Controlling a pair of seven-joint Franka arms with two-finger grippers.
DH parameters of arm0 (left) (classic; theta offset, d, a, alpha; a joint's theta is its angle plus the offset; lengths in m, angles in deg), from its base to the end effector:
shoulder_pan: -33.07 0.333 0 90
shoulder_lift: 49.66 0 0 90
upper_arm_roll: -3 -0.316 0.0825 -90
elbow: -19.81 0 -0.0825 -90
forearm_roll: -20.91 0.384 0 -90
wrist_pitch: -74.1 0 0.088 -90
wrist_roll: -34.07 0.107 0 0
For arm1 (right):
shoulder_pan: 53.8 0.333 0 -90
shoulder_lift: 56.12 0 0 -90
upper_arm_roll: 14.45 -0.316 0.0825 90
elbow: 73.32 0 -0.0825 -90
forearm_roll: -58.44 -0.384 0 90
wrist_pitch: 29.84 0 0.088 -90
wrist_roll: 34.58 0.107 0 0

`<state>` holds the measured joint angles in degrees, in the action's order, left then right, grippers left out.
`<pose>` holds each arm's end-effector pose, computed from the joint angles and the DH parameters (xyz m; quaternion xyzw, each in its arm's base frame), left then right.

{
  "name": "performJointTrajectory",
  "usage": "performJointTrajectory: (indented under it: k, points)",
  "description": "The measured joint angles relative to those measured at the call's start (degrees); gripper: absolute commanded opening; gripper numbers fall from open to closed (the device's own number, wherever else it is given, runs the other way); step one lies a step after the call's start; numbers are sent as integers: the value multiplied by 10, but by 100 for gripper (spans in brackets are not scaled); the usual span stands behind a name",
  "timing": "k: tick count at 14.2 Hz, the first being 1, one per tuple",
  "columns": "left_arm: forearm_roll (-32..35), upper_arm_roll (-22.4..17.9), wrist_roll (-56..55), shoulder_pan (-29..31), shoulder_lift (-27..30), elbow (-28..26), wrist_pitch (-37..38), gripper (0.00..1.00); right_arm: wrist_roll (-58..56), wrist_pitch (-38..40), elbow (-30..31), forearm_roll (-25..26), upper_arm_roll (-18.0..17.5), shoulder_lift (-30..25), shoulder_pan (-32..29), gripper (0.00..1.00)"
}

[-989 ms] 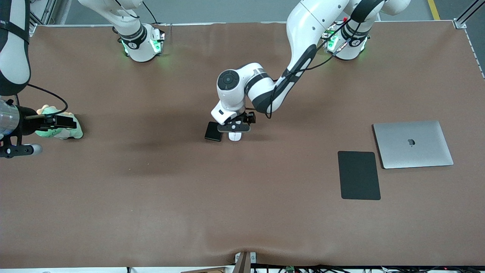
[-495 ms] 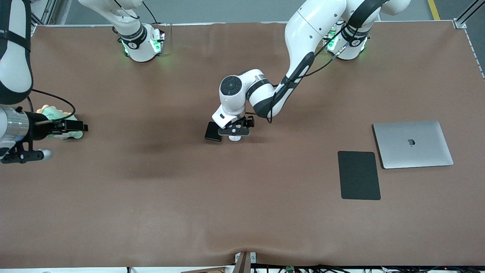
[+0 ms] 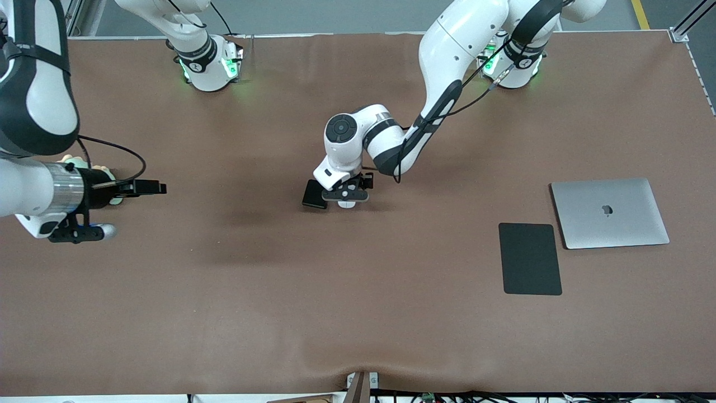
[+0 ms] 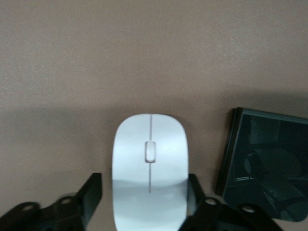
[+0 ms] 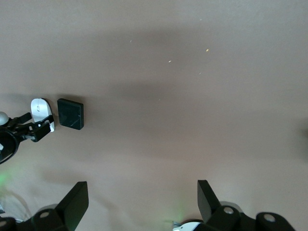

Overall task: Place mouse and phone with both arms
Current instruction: 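Lower the left gripper and grasp the white mouse while the right gripper reaches, then carry the mouse onto the mouse pad while the right gripper reaches the phone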

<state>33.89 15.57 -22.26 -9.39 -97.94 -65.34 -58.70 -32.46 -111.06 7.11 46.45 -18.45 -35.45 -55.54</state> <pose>0.4349 -0.5684 0.1800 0.9996 -0.0291 0.0054 0.0044 0.6271 0.0431 0.4796 -0.9783 0.0010 0.1754 0.1102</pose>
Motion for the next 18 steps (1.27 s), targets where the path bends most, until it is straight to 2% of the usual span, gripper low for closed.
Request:
performJointTrajectory:
  k: [5,9,14,18]
  points:
    - [2,-3,8,26,11,18,4,13,4,-39,45,0,-23,0,1,100]
    - [3,-3,58,91,53,23,51,13,22,-107,103,0,-78,0,3,100]
    - [4,-6,202,215,62,21,60,13,146,-250,194,1,-180,-1,4,100]
    - [4,-8,369,343,57,18,60,13,221,-400,288,21,-241,0,5,100]
